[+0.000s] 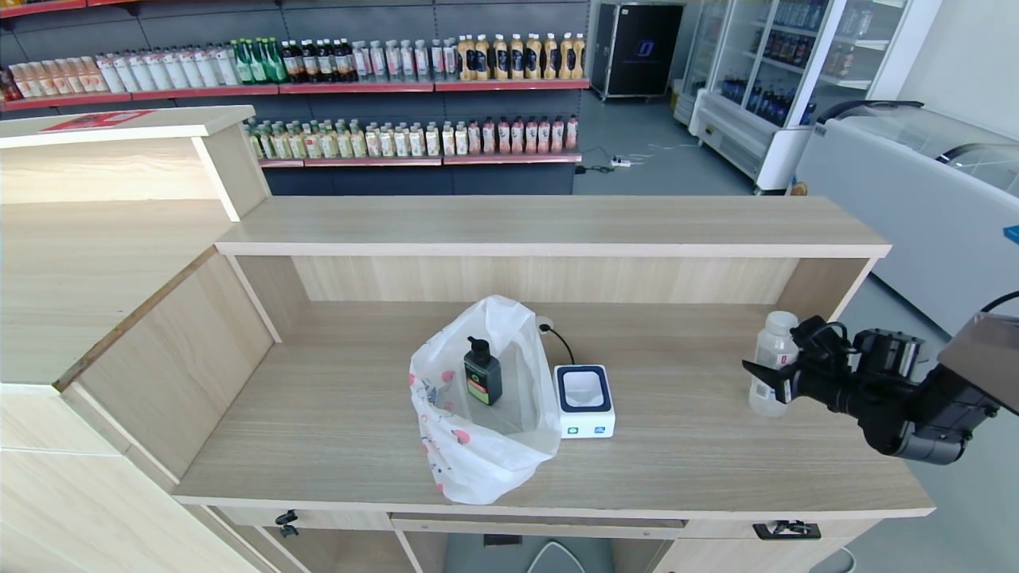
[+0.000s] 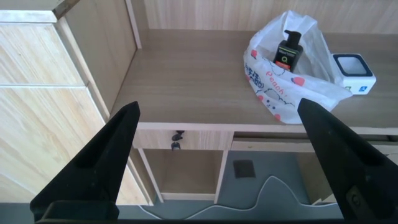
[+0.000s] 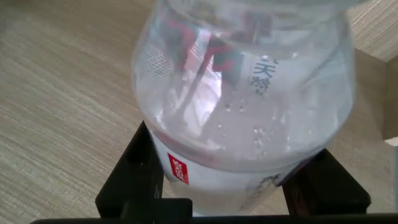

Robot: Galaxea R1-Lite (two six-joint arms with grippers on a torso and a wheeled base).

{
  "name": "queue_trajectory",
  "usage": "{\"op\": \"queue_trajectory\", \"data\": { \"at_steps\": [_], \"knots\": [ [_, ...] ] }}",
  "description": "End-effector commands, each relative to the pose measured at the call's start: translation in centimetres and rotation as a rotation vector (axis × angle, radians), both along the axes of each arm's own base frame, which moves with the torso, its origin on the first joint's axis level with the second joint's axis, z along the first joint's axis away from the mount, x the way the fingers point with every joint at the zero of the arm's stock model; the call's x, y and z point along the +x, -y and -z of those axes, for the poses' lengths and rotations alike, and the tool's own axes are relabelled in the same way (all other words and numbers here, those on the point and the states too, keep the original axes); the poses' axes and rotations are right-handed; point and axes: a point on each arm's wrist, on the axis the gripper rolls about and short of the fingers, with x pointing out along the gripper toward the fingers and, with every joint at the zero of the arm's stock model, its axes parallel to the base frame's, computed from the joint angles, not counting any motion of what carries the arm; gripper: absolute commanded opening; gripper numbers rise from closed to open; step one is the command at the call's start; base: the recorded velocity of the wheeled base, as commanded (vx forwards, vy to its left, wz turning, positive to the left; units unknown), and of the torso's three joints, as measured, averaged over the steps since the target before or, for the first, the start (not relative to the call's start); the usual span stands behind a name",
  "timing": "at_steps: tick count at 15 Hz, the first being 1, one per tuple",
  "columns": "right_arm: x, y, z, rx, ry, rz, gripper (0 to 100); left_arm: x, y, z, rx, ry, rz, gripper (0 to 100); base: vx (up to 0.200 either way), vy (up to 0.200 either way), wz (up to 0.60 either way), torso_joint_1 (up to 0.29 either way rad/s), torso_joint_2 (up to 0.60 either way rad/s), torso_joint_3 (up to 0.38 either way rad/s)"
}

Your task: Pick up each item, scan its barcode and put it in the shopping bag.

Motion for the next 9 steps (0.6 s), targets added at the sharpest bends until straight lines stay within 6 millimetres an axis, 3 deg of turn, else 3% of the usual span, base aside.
{"op": "queue_trajectory", "data": {
  "at_steps": [1,4,6,9],
  "knots": [
    [-0.9,-2.1,-4.8,0.102,0.002,0.022,0,0.0,0.0,0.0,-0.001,0.0,-0.001,100,0.0,0.0,0.0,0.0,0.0,0.0],
    [-3.8,-5.1,-13.0,0.267,-0.067,-0.013,0,0.0,0.0,0.0,-0.001,0.002,-0.001,100,0.0,0.0,0.0,0.0,0.0,0.0],
    [-6.8,-8.4,-19.8,0.468,-0.129,-0.07,0,0.0,0.0,0.0,-0.001,0.0,0.001,100,0.0,0.0,0.0,0.0,0.0,0.0],
    [-9.4,-12.1,-24.9,0.505,-0.099,-0.181,0,0.0,0.0,0.0,-0.001,0.0,0.001,100,0.0,0.0,0.0,0.0,0.0,0.0]
  ]
}}
